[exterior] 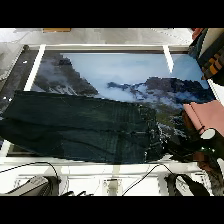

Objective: Fold the clothes and pants, and hang the long-sleeved shirts on hangers.

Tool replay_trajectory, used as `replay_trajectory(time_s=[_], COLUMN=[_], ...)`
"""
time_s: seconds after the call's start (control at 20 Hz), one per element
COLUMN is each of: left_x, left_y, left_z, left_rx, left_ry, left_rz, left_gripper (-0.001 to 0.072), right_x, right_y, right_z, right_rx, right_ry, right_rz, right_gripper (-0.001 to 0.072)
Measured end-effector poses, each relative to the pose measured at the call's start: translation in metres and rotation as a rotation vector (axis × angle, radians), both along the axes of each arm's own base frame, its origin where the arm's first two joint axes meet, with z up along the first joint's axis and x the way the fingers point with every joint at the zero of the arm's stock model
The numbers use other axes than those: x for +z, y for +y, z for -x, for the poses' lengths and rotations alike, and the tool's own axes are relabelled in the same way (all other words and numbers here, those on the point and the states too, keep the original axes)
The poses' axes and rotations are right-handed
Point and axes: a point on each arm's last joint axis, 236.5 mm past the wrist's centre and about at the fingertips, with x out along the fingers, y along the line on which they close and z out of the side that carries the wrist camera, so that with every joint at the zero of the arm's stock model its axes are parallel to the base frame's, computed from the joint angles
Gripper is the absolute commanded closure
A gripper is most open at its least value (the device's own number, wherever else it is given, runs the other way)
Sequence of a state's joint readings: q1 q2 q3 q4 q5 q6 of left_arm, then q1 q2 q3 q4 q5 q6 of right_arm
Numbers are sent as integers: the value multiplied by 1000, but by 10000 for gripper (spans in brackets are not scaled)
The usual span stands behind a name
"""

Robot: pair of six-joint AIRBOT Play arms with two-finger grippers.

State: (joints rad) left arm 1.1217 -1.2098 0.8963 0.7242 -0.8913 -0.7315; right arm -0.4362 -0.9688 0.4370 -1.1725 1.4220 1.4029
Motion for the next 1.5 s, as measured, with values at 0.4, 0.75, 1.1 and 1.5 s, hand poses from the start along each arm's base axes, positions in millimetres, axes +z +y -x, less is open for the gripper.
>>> replay_trajectory(time_s=[0.4, 0.75, 1.1, 1.5], left_x=[1, 25, 29, 72], left_y=[-3, -13, -23, -13], left_z=[0, 2, 24, -15], left_rx=[-7, 28, 74, 176], left_ry=[-2, -32, 50, -132], left_rz=[10, 32, 52, -7], left_gripper=[693, 693, 693, 693], right_x=[-12, 43, 116, 162], right_y=[26, -33, -87, -54], right_z=[-37, -89, -79, -177], right_rx=[-1, -9, -128, -305], right_ry=[-78, -314, -489, -814], right_rz=[-190, 20, 285, 199], right_gripper=[696, 696, 696, 696])
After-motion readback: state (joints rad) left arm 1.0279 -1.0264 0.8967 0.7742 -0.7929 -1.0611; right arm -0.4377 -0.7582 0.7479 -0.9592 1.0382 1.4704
